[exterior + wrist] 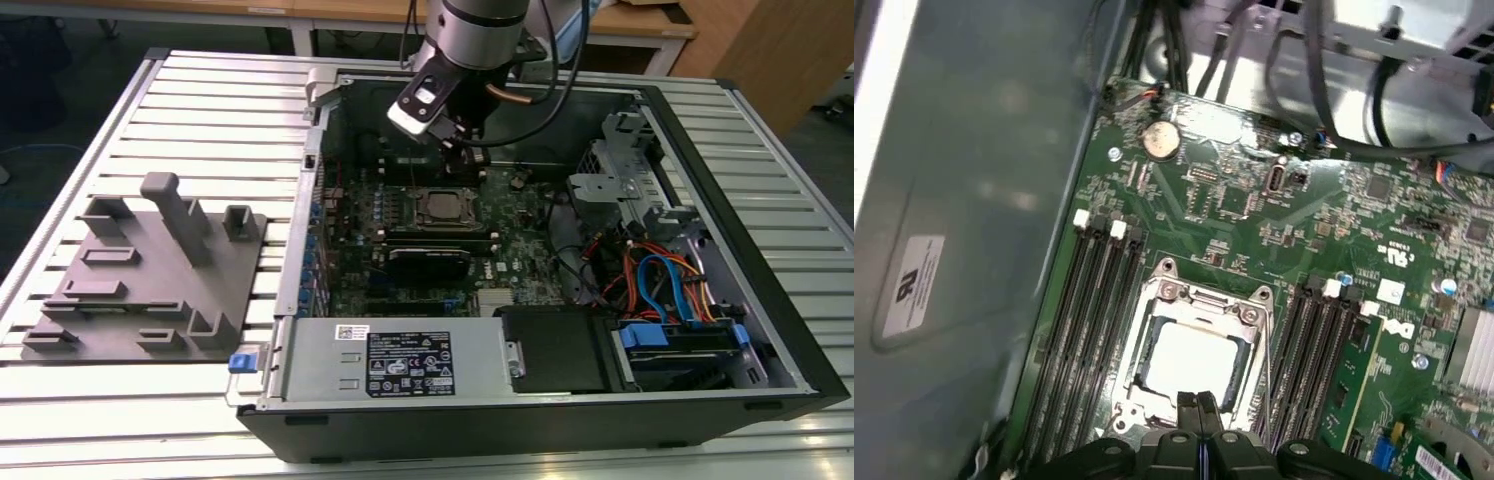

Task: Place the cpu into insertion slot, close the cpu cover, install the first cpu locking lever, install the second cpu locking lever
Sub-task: 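Install the first cpu locking lever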

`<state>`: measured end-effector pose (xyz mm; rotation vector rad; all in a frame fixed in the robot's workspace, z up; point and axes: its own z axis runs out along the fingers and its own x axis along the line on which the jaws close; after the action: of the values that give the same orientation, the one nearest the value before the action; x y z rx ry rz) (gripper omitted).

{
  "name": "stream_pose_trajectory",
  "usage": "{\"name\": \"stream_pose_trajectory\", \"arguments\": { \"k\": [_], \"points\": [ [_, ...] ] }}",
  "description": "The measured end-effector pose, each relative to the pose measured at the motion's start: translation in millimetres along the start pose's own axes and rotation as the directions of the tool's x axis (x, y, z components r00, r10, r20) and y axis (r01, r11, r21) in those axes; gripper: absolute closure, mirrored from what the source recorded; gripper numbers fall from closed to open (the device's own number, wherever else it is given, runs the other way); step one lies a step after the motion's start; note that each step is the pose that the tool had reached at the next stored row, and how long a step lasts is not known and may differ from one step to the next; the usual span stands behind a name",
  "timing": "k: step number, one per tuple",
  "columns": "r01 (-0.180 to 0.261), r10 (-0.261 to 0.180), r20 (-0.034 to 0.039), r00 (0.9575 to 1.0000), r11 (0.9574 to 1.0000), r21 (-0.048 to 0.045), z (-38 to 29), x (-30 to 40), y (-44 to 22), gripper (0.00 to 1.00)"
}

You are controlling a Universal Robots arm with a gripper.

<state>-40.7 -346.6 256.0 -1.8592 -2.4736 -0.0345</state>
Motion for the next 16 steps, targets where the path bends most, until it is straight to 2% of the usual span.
{"name": "stream_pose_trajectory", "arguments": {
  "k": [5, 16],
  "points": [
    [0.058, -0.058, 0.0005, 0.9983, 0.9983, 0.0030, 0.0, 0.0, 0.0, 0.90],
    [0.063, -0.063, 0.0005, 0.9980, 0.9980, 0.0032, 0.0, 0.0, 0.0, 0.90]
  ]
}}
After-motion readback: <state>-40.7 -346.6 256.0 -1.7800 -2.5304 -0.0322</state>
